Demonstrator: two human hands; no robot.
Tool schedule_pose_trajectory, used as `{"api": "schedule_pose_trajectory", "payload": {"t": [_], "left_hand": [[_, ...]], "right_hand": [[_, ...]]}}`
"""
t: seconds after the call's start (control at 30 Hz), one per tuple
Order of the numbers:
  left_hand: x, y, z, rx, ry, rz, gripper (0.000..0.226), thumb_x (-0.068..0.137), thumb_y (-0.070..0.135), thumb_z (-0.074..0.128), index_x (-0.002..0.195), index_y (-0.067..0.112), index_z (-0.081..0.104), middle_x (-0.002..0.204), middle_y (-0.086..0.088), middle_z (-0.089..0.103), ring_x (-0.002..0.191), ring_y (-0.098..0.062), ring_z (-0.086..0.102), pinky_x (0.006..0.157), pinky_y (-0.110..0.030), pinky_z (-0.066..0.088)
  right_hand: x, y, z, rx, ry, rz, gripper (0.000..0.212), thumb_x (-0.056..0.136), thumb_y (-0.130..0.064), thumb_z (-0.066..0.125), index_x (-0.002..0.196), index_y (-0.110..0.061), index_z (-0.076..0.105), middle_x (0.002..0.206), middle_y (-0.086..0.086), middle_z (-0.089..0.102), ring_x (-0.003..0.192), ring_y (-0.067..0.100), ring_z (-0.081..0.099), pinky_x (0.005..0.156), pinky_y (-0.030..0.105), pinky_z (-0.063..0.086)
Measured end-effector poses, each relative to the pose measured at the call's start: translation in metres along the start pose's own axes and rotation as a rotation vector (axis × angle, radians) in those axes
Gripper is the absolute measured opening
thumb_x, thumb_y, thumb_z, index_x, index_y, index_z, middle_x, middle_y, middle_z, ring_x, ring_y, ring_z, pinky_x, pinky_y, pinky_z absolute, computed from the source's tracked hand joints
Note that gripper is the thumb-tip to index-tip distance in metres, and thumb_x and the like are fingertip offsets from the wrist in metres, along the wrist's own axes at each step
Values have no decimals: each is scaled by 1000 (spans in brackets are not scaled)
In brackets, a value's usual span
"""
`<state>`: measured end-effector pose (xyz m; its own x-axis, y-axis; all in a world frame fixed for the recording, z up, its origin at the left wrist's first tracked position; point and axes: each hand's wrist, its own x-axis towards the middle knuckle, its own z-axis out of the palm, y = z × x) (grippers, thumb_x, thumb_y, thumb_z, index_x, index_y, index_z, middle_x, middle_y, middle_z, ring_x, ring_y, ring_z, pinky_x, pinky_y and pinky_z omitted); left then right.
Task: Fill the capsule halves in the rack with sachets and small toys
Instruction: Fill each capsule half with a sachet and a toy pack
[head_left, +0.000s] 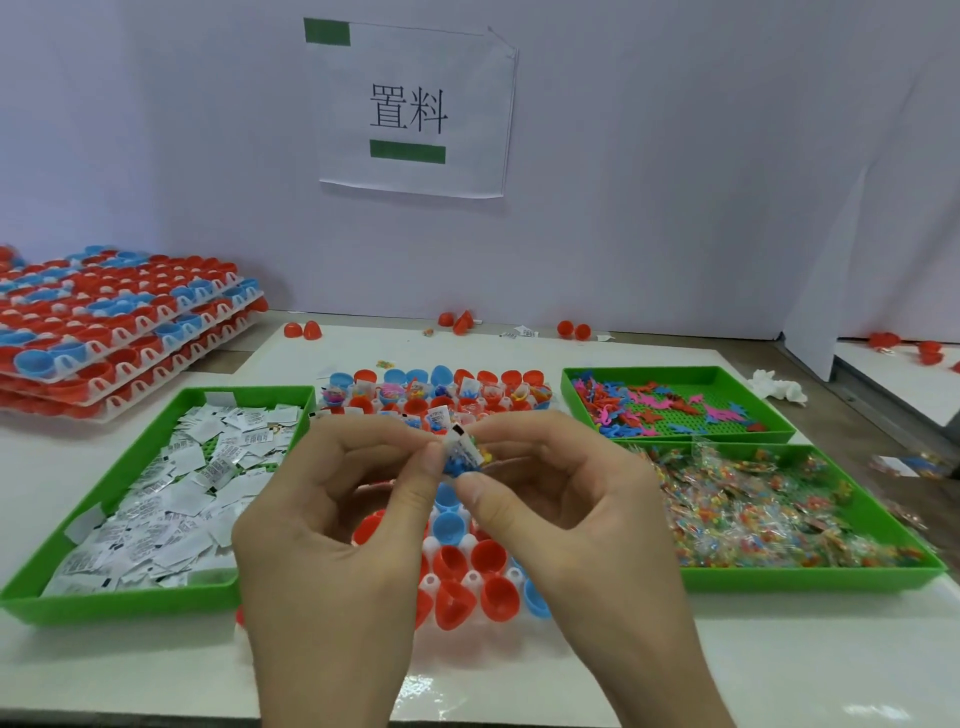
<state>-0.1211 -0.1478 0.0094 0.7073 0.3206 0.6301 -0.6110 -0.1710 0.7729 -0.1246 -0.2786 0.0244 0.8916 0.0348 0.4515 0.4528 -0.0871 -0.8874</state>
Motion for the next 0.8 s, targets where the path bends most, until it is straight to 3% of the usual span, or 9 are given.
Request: {"api": "schedule_pose_trajectory", "payload": {"t": [0.2, 0.4, 0.8], "left_hand": [[-1, 2, 2, -10, 9, -79, 31, 78, -3, 75, 78, 28, 70, 77, 5, 74, 73, -14, 72, 66, -14, 54], [0, 4, 2, 53, -71, -50, 28, 82, 13, 61, 81, 41, 67, 81, 11, 71, 79, -10, 69, 66, -12, 52], [1, 7, 3, -74, -98, -112, 16, 79, 16, 68, 84, 31, 69, 82, 4, 73, 72, -12, 69, 63, -14, 53]], "right_hand": [[2, 3, 2, -22, -8, -8, 28, 79, -14, 78, 96, -35, 72, 87, -11, 75, 83, 10, 73, 72, 18, 57], [2, 5, 2, 2, -50, 17, 28, 76, -19, 75, 98, -37, 72, 92, -10, 75, 87, 11, 72, 77, 22, 58], [2, 3, -1, 26, 21, -36, 21, 75, -17, 75, 89, -33, 74, 81, -10, 76, 75, 9, 73, 69, 18, 56]]}}
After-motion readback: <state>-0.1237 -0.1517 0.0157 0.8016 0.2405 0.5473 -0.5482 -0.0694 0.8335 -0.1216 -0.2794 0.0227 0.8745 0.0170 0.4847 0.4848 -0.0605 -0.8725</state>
